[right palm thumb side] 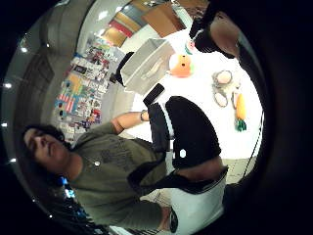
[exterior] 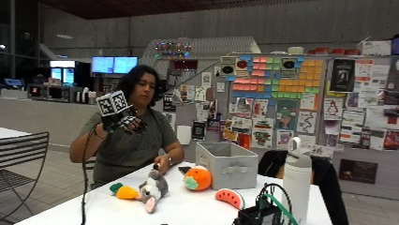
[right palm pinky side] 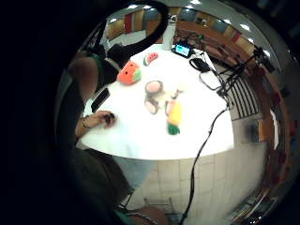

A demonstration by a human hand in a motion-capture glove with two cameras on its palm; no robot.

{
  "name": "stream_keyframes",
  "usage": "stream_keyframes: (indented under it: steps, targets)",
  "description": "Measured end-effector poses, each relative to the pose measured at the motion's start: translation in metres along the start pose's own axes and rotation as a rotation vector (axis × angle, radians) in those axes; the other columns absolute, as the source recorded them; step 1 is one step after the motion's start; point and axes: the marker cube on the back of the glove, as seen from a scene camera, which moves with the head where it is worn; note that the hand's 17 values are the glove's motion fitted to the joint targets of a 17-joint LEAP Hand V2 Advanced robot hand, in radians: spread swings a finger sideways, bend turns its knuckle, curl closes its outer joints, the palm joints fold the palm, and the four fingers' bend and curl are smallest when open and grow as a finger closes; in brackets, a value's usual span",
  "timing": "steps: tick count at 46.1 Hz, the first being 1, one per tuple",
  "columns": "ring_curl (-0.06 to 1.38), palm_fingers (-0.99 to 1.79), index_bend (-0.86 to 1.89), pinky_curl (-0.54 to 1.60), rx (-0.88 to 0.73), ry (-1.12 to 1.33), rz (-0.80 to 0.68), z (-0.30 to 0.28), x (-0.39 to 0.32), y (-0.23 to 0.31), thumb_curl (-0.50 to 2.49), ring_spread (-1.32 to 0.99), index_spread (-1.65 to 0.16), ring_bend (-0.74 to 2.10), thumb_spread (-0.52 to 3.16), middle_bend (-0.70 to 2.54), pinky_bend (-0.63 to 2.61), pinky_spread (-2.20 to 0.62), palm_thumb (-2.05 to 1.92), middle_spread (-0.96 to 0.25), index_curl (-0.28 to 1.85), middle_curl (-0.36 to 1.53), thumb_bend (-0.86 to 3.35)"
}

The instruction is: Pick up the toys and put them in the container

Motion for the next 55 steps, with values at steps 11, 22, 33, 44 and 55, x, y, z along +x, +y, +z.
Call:
stream_keyframes:
  steps: [11,22,33,44,55]
  targets:
    - [0.18,0.76,0.17,0.19,0.053,-0.039,0.134,0.015,0.029,-0.005,0.05,-0.26,-0.29,0.61,1.13,0.32,0.48,-0.12,0.02,-0.15,0.12,0.12,0.05]
    - [0.21,0.72,0.18,0.22,0.074,-0.002,0.326,0.049,0.065,-0.007,0.11,-0.32,-0.35,0.66,1.42,0.34,0.50,-0.15,0.00,-0.18,0.15,0.17,0.05]
    - [0.23,0.85,0.19,0.23,0.160,0.047,0.787,0.119,0.100,-0.011,0.16,-0.35,-0.35,0.75,1.62,0.44,0.50,-0.19,0.06,-0.21,0.18,0.22,0.11]
    - [0.27,0.76,0.11,0.29,0.139,0.215,1.012,0.192,0.130,-0.030,0.19,-0.37,-0.34,0.80,1.60,0.43,0.61,-0.24,0.10,-0.23,0.19,0.25,0.17]
    - [0.33,1.00,0.21,0.34,0.296,0.410,0.866,0.190,0.134,-0.023,0.19,-0.42,-0.32,0.98,1.57,0.46,0.72,-0.36,0.03,-0.28,0.18,0.29,0.14]
